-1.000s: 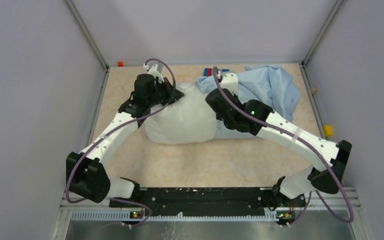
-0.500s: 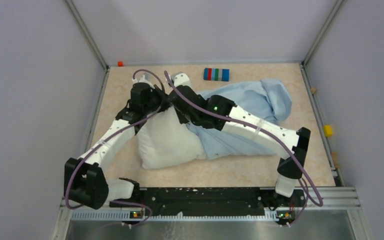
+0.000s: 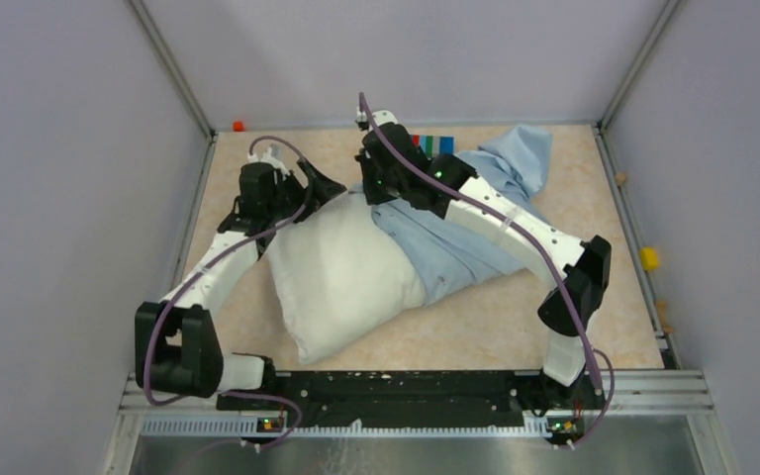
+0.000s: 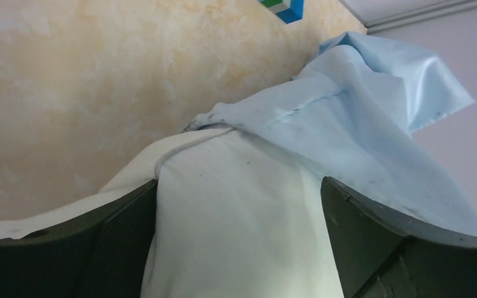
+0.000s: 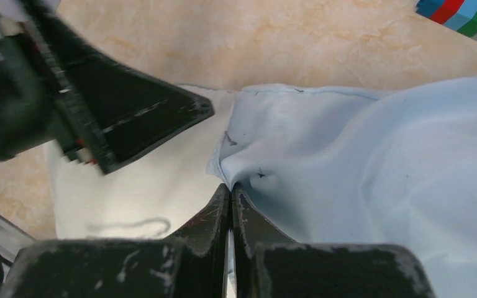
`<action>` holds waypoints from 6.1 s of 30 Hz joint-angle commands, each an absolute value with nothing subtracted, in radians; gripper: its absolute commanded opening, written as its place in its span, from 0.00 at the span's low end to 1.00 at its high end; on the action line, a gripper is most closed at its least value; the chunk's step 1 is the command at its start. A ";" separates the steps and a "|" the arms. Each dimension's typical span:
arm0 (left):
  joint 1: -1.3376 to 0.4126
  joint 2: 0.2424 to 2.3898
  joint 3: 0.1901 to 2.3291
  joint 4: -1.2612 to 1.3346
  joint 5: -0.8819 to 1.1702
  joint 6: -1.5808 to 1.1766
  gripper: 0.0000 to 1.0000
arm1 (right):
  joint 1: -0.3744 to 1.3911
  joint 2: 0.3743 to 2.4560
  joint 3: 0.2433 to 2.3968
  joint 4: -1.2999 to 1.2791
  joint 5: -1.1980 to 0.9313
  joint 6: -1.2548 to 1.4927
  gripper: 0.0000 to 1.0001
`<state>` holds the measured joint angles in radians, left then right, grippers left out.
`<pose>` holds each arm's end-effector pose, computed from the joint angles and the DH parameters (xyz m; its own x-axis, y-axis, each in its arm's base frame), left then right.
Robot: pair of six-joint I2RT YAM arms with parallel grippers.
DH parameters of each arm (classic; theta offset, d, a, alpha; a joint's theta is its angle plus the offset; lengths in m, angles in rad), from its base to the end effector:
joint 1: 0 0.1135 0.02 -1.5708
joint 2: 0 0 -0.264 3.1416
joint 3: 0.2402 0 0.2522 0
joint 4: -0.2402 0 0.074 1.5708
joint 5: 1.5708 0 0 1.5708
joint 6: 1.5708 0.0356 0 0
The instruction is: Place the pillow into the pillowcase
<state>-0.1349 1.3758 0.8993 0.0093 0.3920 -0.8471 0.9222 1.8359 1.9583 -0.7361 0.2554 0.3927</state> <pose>0.3048 -0.0551 0.2653 -0.6419 -0.6117 -0.4623 -0.0283 0.6214 -0.7830 0.2570 0.3242 0.3953 -0.5687 -0.1373 -0.8110 -0.4640 0.8677 0.1784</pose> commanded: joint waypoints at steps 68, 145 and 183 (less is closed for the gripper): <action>-0.150 1.107 0.561 -0.070 0.406 -0.771 0.00 | 1.209 1.605 1.521 -1.041 1.053 0.727 0.00; -0.712 1.193 1.071 -0.301 -0.183 -0.423 0.00 | 0.861 1.509 1.890 -0.678 0.173 0.353 0.69; -0.698 1.200 1.111 -0.316 -0.163 -0.393 0.00 | 0.861 1.272 1.113 -0.426 0.911 0.244 0.38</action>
<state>-0.7010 1.1915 1.0664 -0.3511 -0.1726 -0.3939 0.8536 1.2533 1.0428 -0.4522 0.7364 0.2611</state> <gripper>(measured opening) 0.082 0.388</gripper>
